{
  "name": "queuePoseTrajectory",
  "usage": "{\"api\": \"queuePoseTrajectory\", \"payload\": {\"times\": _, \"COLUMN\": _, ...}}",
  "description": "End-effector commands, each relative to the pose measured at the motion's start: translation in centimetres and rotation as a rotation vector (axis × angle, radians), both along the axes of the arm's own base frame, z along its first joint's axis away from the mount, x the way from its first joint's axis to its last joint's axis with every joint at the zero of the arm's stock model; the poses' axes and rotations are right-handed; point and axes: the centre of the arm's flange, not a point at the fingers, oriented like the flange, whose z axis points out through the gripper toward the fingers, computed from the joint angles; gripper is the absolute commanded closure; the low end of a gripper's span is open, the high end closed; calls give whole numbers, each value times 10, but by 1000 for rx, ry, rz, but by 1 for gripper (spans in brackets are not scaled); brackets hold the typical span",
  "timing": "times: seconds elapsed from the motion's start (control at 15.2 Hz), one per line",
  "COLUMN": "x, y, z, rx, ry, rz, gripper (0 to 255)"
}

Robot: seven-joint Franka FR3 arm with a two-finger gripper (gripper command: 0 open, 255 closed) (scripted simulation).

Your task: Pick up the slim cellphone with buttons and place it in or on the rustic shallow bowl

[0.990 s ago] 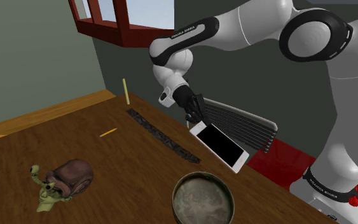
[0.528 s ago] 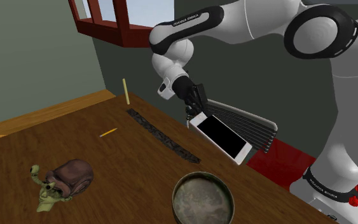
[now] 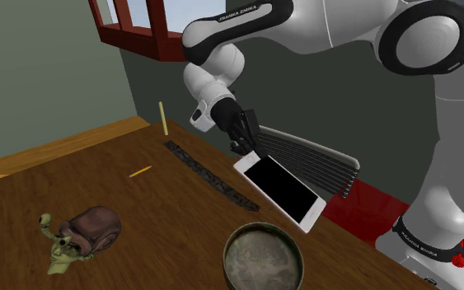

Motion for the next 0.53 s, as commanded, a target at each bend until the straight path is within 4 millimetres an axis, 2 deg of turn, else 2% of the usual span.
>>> {"api": "queuePoseTrajectory", "payload": {"times": 0.0, "x": -13, "y": 23, "z": 3, "rx": -1, "ry": 1, "rz": -1, "gripper": 255}}
{"api": "queuePoseTrajectory", "payload": {"times": 0.33, "x": -40, "y": 83, "z": 11, "rx": -1, "ry": 1, "rz": -1, "gripper": 255}}
{"api": "queuePoseTrajectory", "payload": {"times": 0.46, "x": -41, "y": 87, "z": 6, "rx": -1, "ry": 1, "rz": -1, "gripper": 255}}
